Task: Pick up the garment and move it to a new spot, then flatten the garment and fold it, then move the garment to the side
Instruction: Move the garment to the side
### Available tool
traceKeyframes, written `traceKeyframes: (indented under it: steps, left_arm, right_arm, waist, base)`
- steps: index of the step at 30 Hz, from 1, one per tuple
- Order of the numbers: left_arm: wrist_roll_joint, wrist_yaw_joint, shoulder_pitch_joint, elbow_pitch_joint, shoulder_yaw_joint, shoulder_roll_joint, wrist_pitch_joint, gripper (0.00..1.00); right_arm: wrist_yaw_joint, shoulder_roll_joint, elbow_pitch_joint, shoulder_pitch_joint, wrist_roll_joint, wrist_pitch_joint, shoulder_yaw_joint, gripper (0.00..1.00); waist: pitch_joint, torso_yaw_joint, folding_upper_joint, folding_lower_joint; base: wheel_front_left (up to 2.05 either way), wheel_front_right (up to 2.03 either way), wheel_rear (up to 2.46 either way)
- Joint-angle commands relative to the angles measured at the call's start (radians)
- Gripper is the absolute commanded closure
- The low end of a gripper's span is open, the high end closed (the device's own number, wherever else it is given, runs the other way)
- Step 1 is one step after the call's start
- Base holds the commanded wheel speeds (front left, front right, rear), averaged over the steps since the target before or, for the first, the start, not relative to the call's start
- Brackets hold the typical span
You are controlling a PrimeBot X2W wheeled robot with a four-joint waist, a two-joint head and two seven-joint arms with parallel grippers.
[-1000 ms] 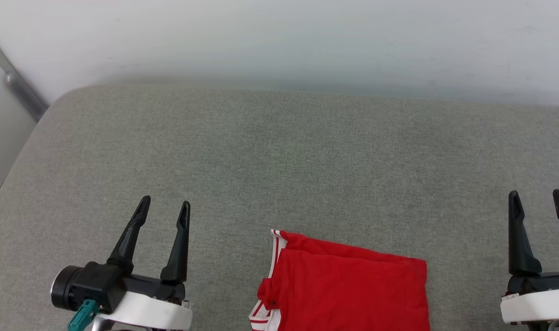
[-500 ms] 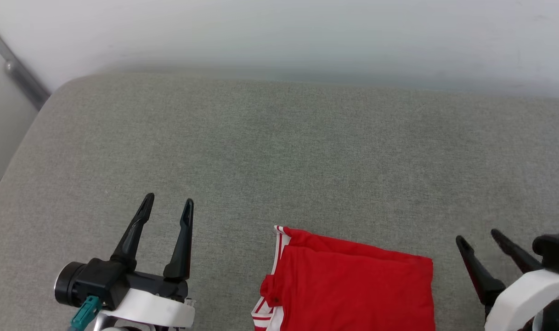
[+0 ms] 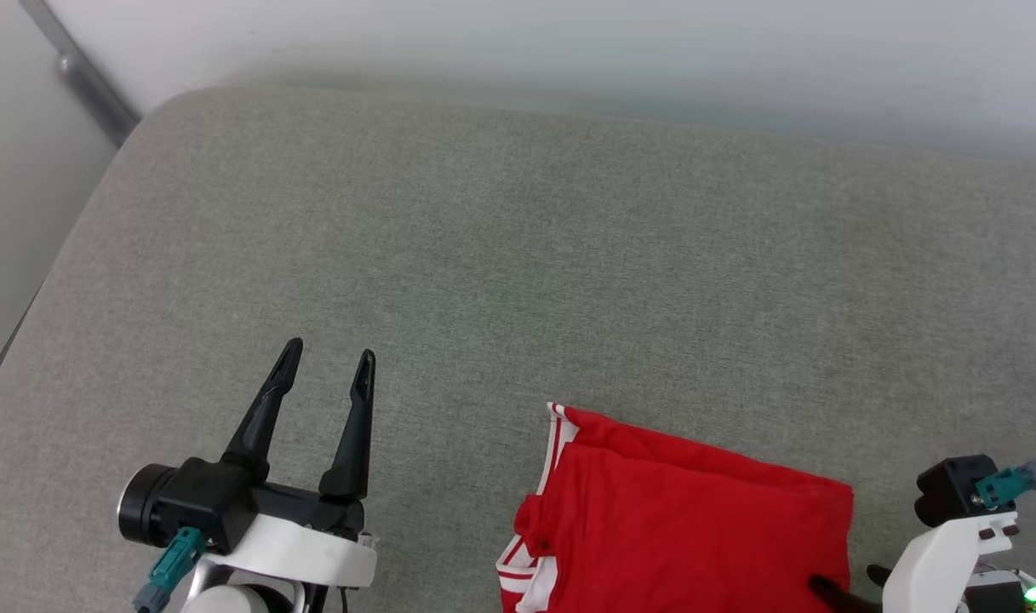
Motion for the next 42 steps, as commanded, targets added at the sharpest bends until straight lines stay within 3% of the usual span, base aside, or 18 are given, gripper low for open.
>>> traceKeyframes:
  steps: [1,8,14,15,16,17,22,23,29,36,40,41,42]
  left_arm:
    - [0.000,-0.002,-0.016,0.003,-0.007,-0.002,-0.002,0.00]
    - [-0.005,-0.002,-0.032,0.013,-0.019,-0.007,-0.002,0.00]
    - [-0.003,-0.002,-0.044,0.024,-0.033,-0.003,-0.002,0.00]
    - [0.001,-0.002,-0.041,0.026,-0.036,-0.006,-0.002,0.00]
    - [0.005,-0.002,-0.039,0.027,-0.036,-0.007,-0.002,0.00]
    - [0.007,-0.002,-0.037,0.029,-0.036,-0.007,-0.002,0.00]
    - [0.014,-0.002,-0.020,0.035,-0.032,0.001,-0.002,0.00]
    - [0.017,-0.001,-0.005,0.039,-0.029,0.003,-0.002,0.00]
    - [0.019,-0.002,0.035,0.034,-0.030,-0.003,-0.002,0.00]
    - [0.032,-0.002,0.041,0.004,-0.051,-0.013,-0.002,0.00]
    - [0.047,-0.001,0.008,-0.018,-0.074,-0.008,-0.002,0.00]
    - [0.053,-0.002,-0.022,-0.028,-0.094,0.000,-0.002,0.00]
    - [0.053,-0.001,-0.032,-0.033,-0.104,0.004,-0.002,0.00]
  right_arm:
    - [0.000,0.012,0.023,-0.004,-0.006,0.017,-0.003,0.00]
    - [0.000,0.030,0.123,-0.039,-0.010,0.025,0.014,0.00]
    - [0.000,0.022,0.244,-0.063,-0.046,-0.001,0.093,0.00]
    - [0.001,0.026,0.280,-0.063,-0.050,-0.011,0.122,0.56]
    - [0.001,0.022,0.294,-0.066,-0.055,-0.019,0.133,0.92]
    - [0.001,0.013,0.305,-0.072,-0.063,-0.028,0.145,1.00]
    - [-0.001,-0.040,0.314,-0.105,-0.095,-0.079,0.175,1.00]
    - [-0.001,-0.100,0.311,-0.132,-0.150,-0.102,0.211,1.00]
    - [-0.001,-0.202,0.288,-0.197,-0.179,-0.124,0.320,1.00]
    - [-0.001,-0.449,0.222,-0.384,-0.157,-0.084,0.507,1.00]
    - [-0.001,-0.553,0.235,-0.474,-0.116,-0.100,0.549,1.00]
    - [-0.001,-0.648,0.268,-0.526,-0.117,-0.142,0.581,1.00]
    - [-0.001,-0.667,0.282,-0.543,-0.119,-0.166,0.587,1.00]
  waist:
    - [0.024,0.026,-0.0001,0.0000]
    - [0.054,0.069,-0.0001,0.0000]
    - [0.067,0.097,-0.0001,0.0000]
    - [0.065,0.102,-0.0001,0.0000]
    - [0.062,0.102,-0.0001,0.0000]
    - [0.059,0.102,-0.0001,0.0000]
    - [0.029,0.079,-0.0001,0.0000]
    - [0.005,0.055,-0.0001,0.0000]
    - [-0.043,-0.036,-0.0001,0.0000]
    - [-0.011,-0.206,-0.0001,0.0000]
    - [0.040,-0.296,-0.0001,0.0000]
    - [0.082,-0.354,-0.0001,0.0000]
    - [0.098,-0.372,-0.0001,0.0000]
  base:
    - [0.00,0.00,0.00]
    - [0.00,0.00,0.00]
    - [0.00,0.00,0.00]
    - [0.00,0.00,0.00]
    - [0.00,0.00,0.00]
    - [0.00,0.00,0.00]
    - [0.00,0.00,0.00]
    - [0.00,0.00,0.00]
    - [0.00,0.00,0.00]
    - [0.00,0.00,0.00]
    - [0.00,0.00,0.00]
    - [0.00,0.00,0.00]
    - [0.00,0.00,0.00]
